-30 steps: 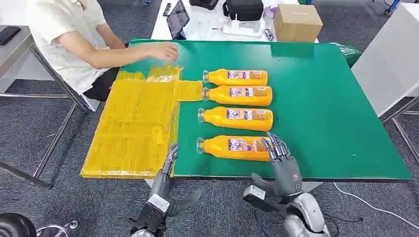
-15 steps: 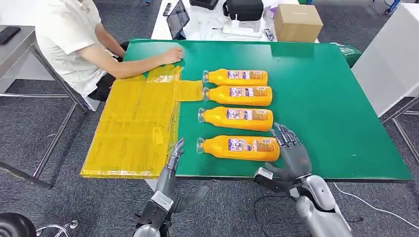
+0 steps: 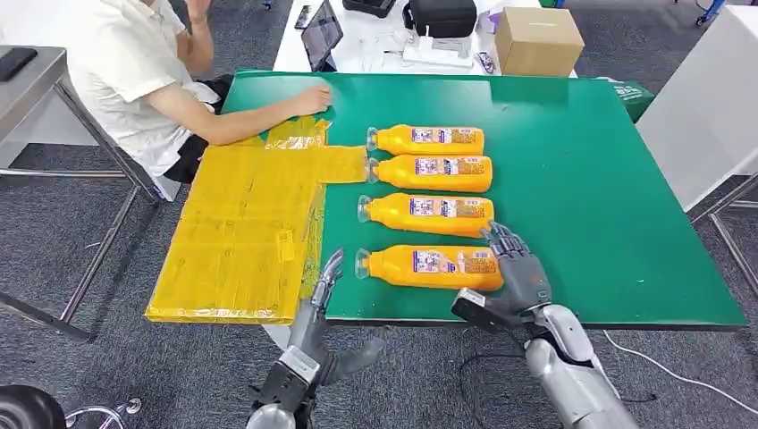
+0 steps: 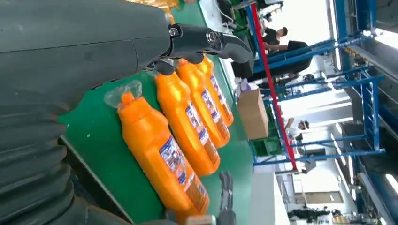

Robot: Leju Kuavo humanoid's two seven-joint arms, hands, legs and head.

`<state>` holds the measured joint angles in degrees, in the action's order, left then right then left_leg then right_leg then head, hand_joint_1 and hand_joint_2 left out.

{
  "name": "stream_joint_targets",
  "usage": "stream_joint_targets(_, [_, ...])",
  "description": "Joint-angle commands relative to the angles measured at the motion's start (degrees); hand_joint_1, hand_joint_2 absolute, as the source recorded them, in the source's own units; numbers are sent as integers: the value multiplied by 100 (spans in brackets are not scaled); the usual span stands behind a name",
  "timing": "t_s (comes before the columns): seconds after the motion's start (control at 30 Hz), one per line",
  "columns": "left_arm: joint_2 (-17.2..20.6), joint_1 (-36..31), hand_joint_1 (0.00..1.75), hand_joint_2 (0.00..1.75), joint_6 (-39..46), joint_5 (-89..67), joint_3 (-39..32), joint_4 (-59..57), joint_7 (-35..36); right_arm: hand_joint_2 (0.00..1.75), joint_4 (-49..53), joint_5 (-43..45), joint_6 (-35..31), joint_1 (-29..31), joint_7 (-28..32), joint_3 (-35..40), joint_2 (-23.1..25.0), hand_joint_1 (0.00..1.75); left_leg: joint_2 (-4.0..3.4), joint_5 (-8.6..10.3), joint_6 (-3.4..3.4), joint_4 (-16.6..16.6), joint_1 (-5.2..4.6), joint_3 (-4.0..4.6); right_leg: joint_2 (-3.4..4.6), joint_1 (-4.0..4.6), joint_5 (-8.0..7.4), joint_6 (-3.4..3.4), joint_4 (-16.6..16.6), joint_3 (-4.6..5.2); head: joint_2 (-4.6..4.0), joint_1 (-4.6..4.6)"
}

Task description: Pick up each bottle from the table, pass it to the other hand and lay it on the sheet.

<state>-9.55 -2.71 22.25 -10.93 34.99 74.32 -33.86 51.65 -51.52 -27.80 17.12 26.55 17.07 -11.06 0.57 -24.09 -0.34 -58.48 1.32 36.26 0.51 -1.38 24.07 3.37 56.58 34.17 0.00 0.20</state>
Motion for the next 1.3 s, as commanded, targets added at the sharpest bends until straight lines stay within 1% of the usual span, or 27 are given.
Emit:
stream_joint_targets(0.03, [76, -220, 0, 175, -19, 36, 130, -377, 0, 175, -772, 2, 67, 391, 44, 257, 128, 0, -12, -6, 7, 5, 0, -21, 5, 3, 2, -12, -7, -19, 0, 0])
stream_joint_targets(0.07, [77, -230, 0, 175, -33, 72, 161, -369, 22, 175, -786, 24, 71, 379, 9, 281, 123, 0, -16, -11, 11, 8, -2, -39, 5, 4, 6, -20, -10, -35, 0, 0])
stream_joint_targets(0.1, [77, -240, 0, 175, -39, 69, 179, -389, 16, 175, -813, 20, 108, 364, 35, 318, 122, 0, -11, -6, 7, 7, -2, -24, 3, 2, 3, -13, -7, -21, 0, 0])
stream_joint_targets(0.13, [73, -254, 0, 175, -44, 66, 194, -412, 12, 175, -836, 49, 136, 365, 42, 317, 142, 0, -12, -9, 9, 8, -1, -35, 2, 5, 6, -18, -9, -33, 0, -2])
stream_joint_targets(0.23, [71, -278, 0, 175, -42, 61, 227, -452, -7, 175, -944, 119, 243, 308, 77, 377, 261, 0, -6, -4, 5, 7, 1, -20, 0, 4, 2, -12, -8, -19, 0, -2])
stream_joint_targets(0.3, [75, -282, 0, 175, -40, 61, 230, -449, -10, 175, -980, 140, 283, 286, 89, 405, 309, 0, -14, -11, 10, 13, 2, -48, 2, 8, 7, -24, -15, -45, 0, -2])
stream_joint_targets(0.33, [85, -282, 0, 175, -46, 60, 237, -432, -10, 175, -1034, 130, 329, 309, 90, 443, 314, 0, -10, -5, 5, 7, 1, -21, 4, 4, 2, -12, -8, -19, 0, 0])
stream_joint_targets(0.37, [95, -283, 0, 175, -48, 51, 245, -421, -12, 175, -1089, 136, 393, 335, 88, 471, 314, 0, -13, -9, 8, 8, 1, -33, 4, 6, 5, -17, -10, -29, 0, -2])
stream_joint_targets(0.43, [101, -289, 0, 175, -62, 28, 262, -397, 7, 175, -1312, 116, 799, 495, -171, 623, 219, 0, -8, -3, 5, 6, 0, -17, 2, 3, 1, -10, -7, -13, 0, -2])
stream_joint_targets(0.47, [106, -282, 0, 175, -83, 26, 266, -374, 15, 175, -1418, 112, 1112, 613, -334, 742, 128, 0, -12, -8, 9, 7, 1, -32, 2, 6, 4, -16, -10, -29, 0, 0])
stream_joint_targets(0.5, [111, -278, 0, 175, -103, 27, 269, -357, 15, 175, -1439, 130, 1265, 671, -372, 786, 69, 0, -12, -6, 9, 6, -1, -26, 3, 3, 3, -14, -7, -23, 0, 0])
stream_joint_targets(0.53, [121, -246, 0, 175, -363, 290, 238, -278, 53, 175, -1533, 210, 1489, 767, -469, 785, 37, 0, -12, -4, 7, 4, -1, -19, 5, 2, 1, -10, -5, -15, 0, -2])
stream_joint_targets(0.57, [136, -227, 0, 175, -394, 314, 235, -217, 29, 175, -1586, 150, 1548, 845, -506, 859, -10, 12, -16, -8, 11, 5, -1, -32, 6, 4, 3, -16, -8, -28, 0, 0])
stream_joint_targets(0.6, [157, -205, 0, 175, -463, 371, 225, -121, 8, 175, -1686, 211, 1685, 945, -525, 875, -22, 108, -15, -6, 10, 5, -1, -33, 5, 3, 2, -14, -8, -26, 0, 0])
stream_joint_targets(0.63, [158, -208, 0, 175, -463, 371, 223, -115, 8, 175, -1686, 210, 1691, 959, -525, 875, -30, 150, -23, -9, 13, 8, -1, -47, 8, 5, 2, -20, -12, -38, 0, -2])
stream_joint_targets(0.67, [165, -191, 0, 175, -505, 425, 202, -34, 2, 175, -1763, 128, 1624, 1042, -583, 946, -32, 175, -11, -3, 7, 5, 0, -43, 4, 3, 0, -10, -8, -32, 0, 0])
stream_joint_targets(0.73, [164, -205, 0, 175, -511, 425, 195, -9, 2, 175, -1797, 96, 1569, 1101, -609, 968, -6, 175, -9, -2, 9, 6, 2, -60, 0, 6, -1, -16, -11, -48, 0, 0])
stream_joint_targets(0.77, [160, -201, 0, 175, -657, 558, 173, 3, 45, 175, -1865, 43, 1475, 1150, -662, 999, 11, 175, -13, -3, 6, 4, 2, -59, 8, 5, -2, -12, -8, -45, 0, 2])
stream_joint_targets(0.8, [163, -204, 0, 175, -696, 577, 169, 4, 46, 175, -1906, 0, 1395, 1183, -712, 1015, 22, 175, -15, 1, 13, 11, 3, -71, 1, 10, -6, -27, -16, -59, 0, 0])
stream_joint_targets(0.83, [163, -205, 0, 175, -696, 577, 168, 4, 46, 175, -1904, 0, 1398, 1193, -712, 1017, 30, 175, -18, -1, 8, 5, 0, -61, 11, 4, -5, -15, -8, -48, 0, 0])
stream_joint_targets(0.87, [157, -204, 0, 175, -706, 579, 157, -1, 46, 175, -1976, -123, 1319, 1247, -804, 1092, 18, 175, -14, 1, 11, 9, 2, -65, 4, 7, -6, -20, -13, -55, 0, 0])
stream_joint_targets(1.0, [150, -223, 0, 175, -714, 563, 152, -13, 34, 175, -2151, -303, 1373, 1401, -959, 1217, -26, 175, -13, 6, 19, 7, 0, -67, 5, 4, -7, -12, -12, -60, 0, -2])
stream_joint_targets(1.07, [146, -231, 0, 175, -717, 564, 149, -17, 35, 175, -2188, -264, 1424, 1421, -959, 1190, -26, 175, -10, 7, 16, 5, -1, -67, 5, 2, -6, -7, -9, -59, 0, -2])
stream_joint_targets(1.13, [141, -237, 0, 175, -717, 565, 148, -15, 36, 175, -2196, -263, 1429, 1427, -959, 1188, -38, 175, -8, 8, 23, 10, 1, -74, -4, 7, -6, -18, -17, -70, 0, -2])
stream_joint_targets(1.17, [140, -244, 0, 175, -720, 562, 154, -18, 34, 175, -2231, -264, 1467, 1444, -943, 1197, -26, 175, -7, 7, 16, 4, 0, -67, 3, 3, -6, -7, -8, -61, 0, 0])
stream_joint_targets(1.27, [142, -251, 0, 175, -732, 558, 164, -20, 31, 175, -2270, -200, 1487, 1432, -862, 1165, 2, 175, -5, 8, 16, 5, 0, -68, 1, 4, -6, -9, -9, -63, 0, 0])
stream_joint_targets(1.3, [141, -252, 0, 175, -733, 558, 165, -19, 31, 175, -2270, -201, 1471, 1418, -863, 1166, 9, 175, -6, 9, 23, 13, 2, -76, -6, 9, -7, -22, -18, -73, 0, -2])
